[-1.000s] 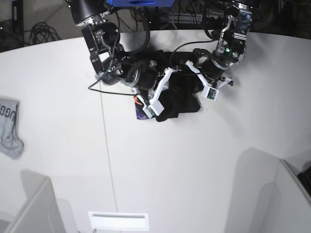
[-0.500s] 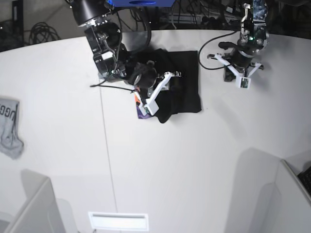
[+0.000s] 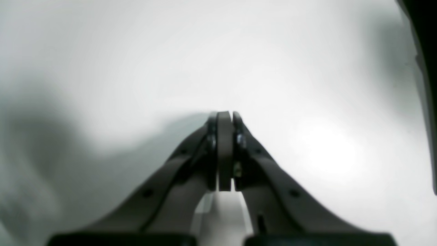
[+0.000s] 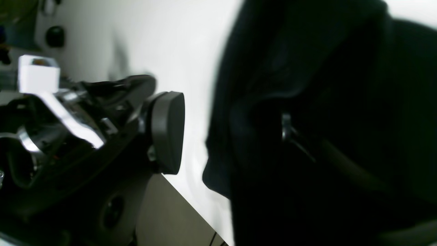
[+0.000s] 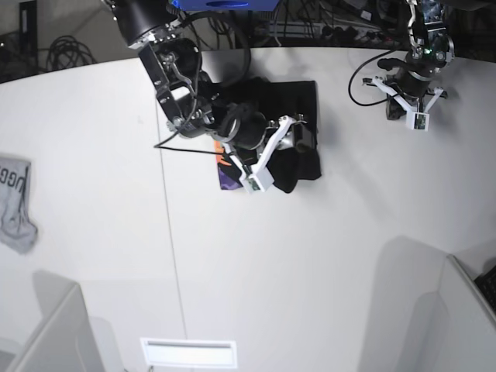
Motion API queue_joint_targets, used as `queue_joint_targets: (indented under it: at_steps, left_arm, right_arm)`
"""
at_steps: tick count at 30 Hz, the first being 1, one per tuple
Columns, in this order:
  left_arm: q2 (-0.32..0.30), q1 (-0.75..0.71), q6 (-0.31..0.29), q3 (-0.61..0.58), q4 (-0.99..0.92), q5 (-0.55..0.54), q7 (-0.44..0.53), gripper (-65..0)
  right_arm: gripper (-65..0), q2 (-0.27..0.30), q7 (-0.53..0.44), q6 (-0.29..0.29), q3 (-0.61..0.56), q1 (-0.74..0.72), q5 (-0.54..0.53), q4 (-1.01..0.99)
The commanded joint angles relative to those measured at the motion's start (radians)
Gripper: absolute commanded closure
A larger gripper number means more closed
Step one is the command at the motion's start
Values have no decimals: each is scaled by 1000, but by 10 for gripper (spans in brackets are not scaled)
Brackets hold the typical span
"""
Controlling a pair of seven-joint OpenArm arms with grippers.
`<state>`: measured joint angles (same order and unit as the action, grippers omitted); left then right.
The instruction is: Fold the T-shirt properly
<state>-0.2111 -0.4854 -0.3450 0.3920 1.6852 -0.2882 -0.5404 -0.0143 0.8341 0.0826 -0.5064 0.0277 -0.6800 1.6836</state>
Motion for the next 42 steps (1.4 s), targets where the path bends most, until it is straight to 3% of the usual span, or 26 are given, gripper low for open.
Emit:
queue_joint_targets:
  at_steps: [1,5,12,18,22,26,28,30,33,38,39,42]
  left_arm:
    - [-9,-3,-2,6,13,-4,12,0]
    - [-9,-5,-2,6,13,-4,12,0]
    - [-9,-26,-2,8,20,-4,12,0]
    - [-9,-40,-6,8,17,-4,12,0]
    - [-9,-52,-6,-3,29,-6,12,0]
    - [-7,-52,-39,-5,39,-110,12,0]
    - [-14,-52,-90,-3,39,-205,12,0]
    - [-15,-52,-122,-6,39,-288,12,0]
    - [-17,-51,-176,-6,40,-383,12,0]
    - [-12,-43,-339,-3,51,-527,12,0]
    - [-12,-42,-353,-3,46,-556,12,-23]
    - [-7,-26,-353,-6,43,-602,12,-250]
  right_arm:
    - [-320,-6,-16,15,-24,-33,-11,-6]
    - [-320,-28,-26,67,-125,-99,-17,-69]
    - [-320,-100,-23,69,-283,-179,-10,-76]
    - [-320,-97,-31,69,-364,-234,-10,-40]
    - [-318,-39,-42,69,-358,-239,-8,45]
    - [-281,44,-106,70,-280,-197,-8,102]
    - [-164,93,-144,70,-199,-151,-10,125]
    - [0,130,-178,70,-119,-90,-10,143]
    - [0,172,-230,70,16,5,-17,164]
    - [0,218,-281,64,167,125,-13,192]
    - [0,230,-284,64,174,134,-13,192]
    - [0,268,-286,64,176,154,-16,192]
